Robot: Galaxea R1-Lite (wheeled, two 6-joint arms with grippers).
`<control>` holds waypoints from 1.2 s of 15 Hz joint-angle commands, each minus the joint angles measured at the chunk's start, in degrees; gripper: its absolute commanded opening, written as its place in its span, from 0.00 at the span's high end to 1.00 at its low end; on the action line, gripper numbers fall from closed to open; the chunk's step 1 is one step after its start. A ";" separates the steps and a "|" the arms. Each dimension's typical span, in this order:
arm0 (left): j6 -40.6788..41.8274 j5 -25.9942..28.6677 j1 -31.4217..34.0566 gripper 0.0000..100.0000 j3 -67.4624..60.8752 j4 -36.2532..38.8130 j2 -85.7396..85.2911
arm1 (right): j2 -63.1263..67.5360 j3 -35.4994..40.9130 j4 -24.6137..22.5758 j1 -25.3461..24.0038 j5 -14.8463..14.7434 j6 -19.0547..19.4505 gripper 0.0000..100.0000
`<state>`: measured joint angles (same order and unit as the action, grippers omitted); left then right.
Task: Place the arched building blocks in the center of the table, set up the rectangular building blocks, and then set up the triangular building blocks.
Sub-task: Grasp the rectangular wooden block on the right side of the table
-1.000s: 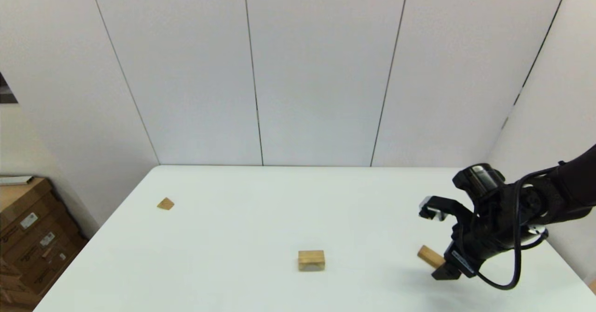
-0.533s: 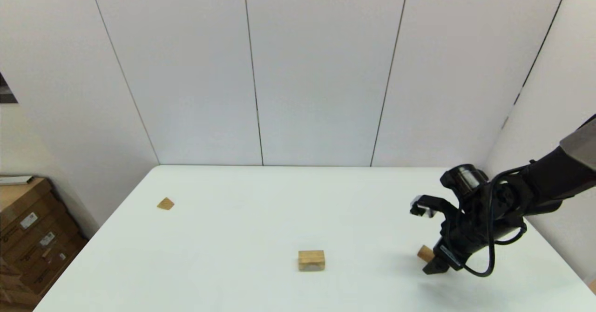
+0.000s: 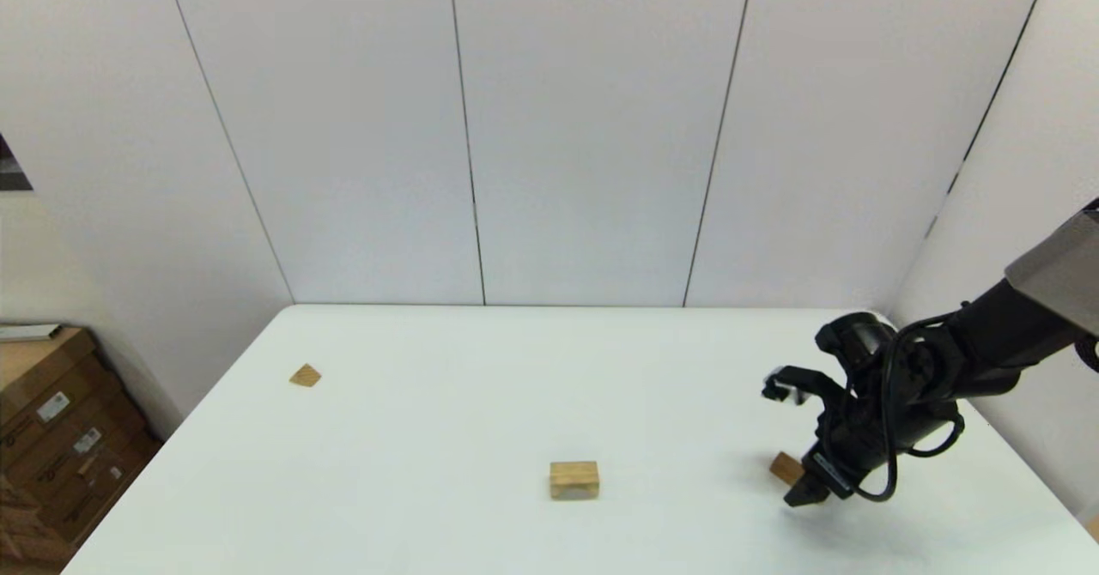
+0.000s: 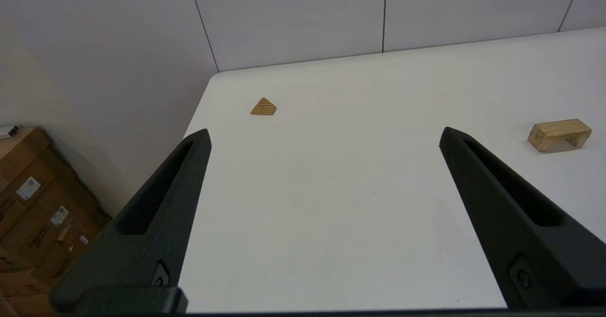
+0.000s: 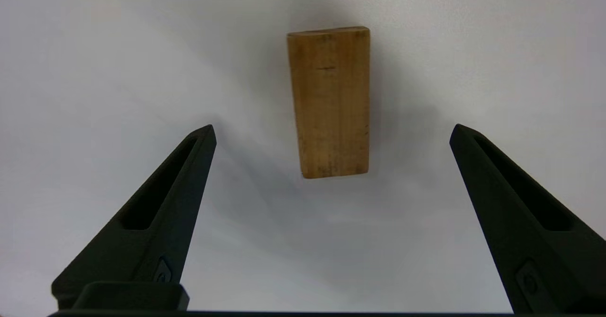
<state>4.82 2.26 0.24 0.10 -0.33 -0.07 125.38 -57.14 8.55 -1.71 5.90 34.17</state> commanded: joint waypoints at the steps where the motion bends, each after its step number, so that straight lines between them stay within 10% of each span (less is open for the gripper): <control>1: 0.02 0.03 0.02 0.00 -0.01 -0.02 0.07 | 0.74 -0.34 0.16 0.39 1.39 0.02 0.00; 18: -0.07 0.03 0.11 0.00 -0.01 -0.02 0.07 | 1.80 -0.87 -0.11 -0.05 0.87 -0.16 0.00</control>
<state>4.79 2.26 0.24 0.10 -0.30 -0.07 127.26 -58.02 8.40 -1.73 6.72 33.79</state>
